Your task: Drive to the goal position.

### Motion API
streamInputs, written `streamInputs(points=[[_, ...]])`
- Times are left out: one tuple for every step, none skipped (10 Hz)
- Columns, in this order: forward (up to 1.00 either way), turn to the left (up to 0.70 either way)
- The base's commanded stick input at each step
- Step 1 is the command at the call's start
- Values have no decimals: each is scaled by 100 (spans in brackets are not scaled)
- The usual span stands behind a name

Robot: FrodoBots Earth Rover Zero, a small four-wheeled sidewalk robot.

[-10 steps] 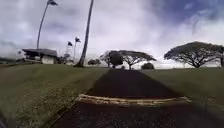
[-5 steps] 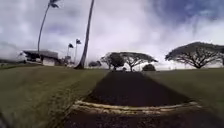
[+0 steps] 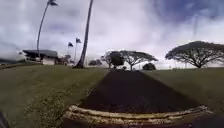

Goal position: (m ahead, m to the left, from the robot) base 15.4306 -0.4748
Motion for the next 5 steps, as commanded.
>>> streamInputs(points=[[50,0],[50,0],[50,0],[50,0],[50,0]])
